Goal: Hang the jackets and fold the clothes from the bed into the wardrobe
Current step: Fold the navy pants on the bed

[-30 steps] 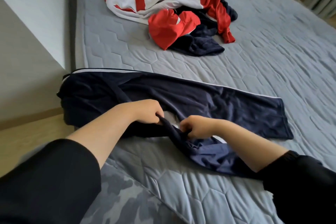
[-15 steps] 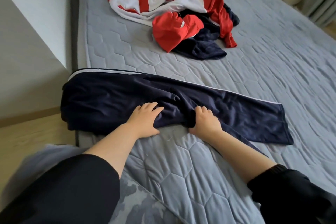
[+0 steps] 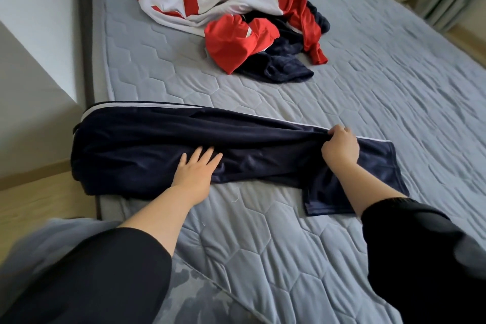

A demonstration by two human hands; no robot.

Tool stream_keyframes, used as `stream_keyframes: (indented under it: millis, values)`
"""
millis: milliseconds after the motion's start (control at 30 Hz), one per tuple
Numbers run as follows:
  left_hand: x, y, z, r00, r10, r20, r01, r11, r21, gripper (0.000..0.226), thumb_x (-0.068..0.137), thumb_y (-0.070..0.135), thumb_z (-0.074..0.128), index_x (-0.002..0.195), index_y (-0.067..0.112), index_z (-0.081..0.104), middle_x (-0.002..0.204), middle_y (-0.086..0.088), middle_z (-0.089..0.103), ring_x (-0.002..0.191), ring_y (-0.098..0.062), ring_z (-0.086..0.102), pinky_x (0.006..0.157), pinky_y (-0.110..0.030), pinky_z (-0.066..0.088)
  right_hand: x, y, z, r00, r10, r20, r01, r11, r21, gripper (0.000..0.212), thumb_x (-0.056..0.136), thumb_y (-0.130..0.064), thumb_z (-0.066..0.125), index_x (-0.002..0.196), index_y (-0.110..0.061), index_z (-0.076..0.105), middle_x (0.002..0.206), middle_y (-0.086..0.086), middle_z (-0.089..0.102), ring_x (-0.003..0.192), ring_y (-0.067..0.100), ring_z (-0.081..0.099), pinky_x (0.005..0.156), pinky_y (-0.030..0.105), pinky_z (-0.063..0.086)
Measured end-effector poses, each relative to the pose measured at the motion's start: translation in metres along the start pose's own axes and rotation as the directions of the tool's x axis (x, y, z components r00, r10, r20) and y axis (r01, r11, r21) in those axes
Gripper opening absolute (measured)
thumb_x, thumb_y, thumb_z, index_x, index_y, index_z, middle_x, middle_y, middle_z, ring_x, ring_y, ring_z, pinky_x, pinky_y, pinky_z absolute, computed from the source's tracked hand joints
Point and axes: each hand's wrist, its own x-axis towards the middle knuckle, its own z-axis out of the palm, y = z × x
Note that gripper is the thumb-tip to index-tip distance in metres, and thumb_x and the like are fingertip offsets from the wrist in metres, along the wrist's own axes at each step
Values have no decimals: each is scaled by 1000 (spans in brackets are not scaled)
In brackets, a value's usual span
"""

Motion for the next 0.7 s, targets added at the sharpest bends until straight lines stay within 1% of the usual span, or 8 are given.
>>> stream_keyframes:
  millis: [100, 233, 300, 400, 467, 533, 633, 700]
  values:
    - [-1, 1, 0, 1000, -15, -6, 15, 1000, 3, 83, 89, 9, 48, 152, 30, 0, 160, 4, -3, 147, -21, -6, 118, -47, 4, -2, 24, 6, 998, -18, 61, 35, 960, -278, 43, 80, -8, 59, 122, -11, 50, 128, 15, 46, 118, 35, 43, 92, 43, 38]
    - [-1, 2, 2, 998, -11, -63, 15, 998, 58, 79, 92, 20, 51, 152, 29, 1, 160, 0, 1, 147, -21, -1, 118, -45, 5, -7, 46, 4, 998, -59, -22, 58, 997, -55, 34, 83, -11, 57, 117, -11, 55, 122, 15, 53, 113, 35, 47, 87, 41, 39]
    - [2, 10, 2, 992, 59, -115, -48, 994, 96, 80, 91, 23, 52, 152, 29, 2, 160, -1, 0, 147, -20, 0, 118, -43, 5, -16, 43, 3, 998, -50, -33, 53, 995, 87, 22, 86, -33, 57, 98, -15, 55, 105, 13, 63, 100, 35, 57, 73, 37, 39]
    - [7, 35, 0, 973, 191, -129, -167, 970, 178, 81, 89, 22, 51, 152, 28, 0, 160, -2, -5, 147, -21, -2, 117, -43, 6, -41, 39, 11, 982, 29, 185, -10, 995, -103, 58, 75, -60, 63, 109, -16, 45, 110, 6, 60, 106, 33, 58, 75, 38, 43]
    - [11, 51, -2, 976, 196, -99, -175, 966, 188, 82, 89, 20, 51, 152, 27, -1, 160, -2, -6, 147, -22, -2, 117, -43, 7, -51, 45, 17, 961, 41, 275, 29, 969, -245, 62, 77, -38, 70, 121, -11, 36, 122, 10, 51, 115, 35, 51, 84, 42, 44]
    - [17, 64, -6, 982, 175, -64, -163, 974, 160, 83, 88, 14, 53, 152, 27, 1, 160, -1, -5, 147, -22, -1, 117, -43, 8, -43, 52, 10, 961, -19, 274, 81, 972, -218, 44, 81, -13, 61, 119, -6, 41, 116, 15, 56, 109, 36, 55, 80, 40, 44]
    - [27, 74, -14, 976, 217, -8, -213, 966, 149, 79, 87, 2, 50, 152, 26, 13, 160, 2, 2, 147, -20, 3, 118, -41, 10, -10, 66, -19, 955, -84, 284, 38, 986, 161, 20, 76, 3, 53, 93, -2, 64, 79, 13, 62, 86, 30, 61, 67, 31, 42]
    - [31, 75, -20, 972, 233, 28, -235, 966, 105, 71, 87, -4, 44, 149, 26, 26, 159, 2, 17, 146, -18, 13, 116, -37, 16, 16, 86, -40, 989, 112, 97, -139, 923, 359, 28, 76, 5, 52, 96, -6, 69, 81, 11, 64, 89, 28, 62, 71, 28, 44]
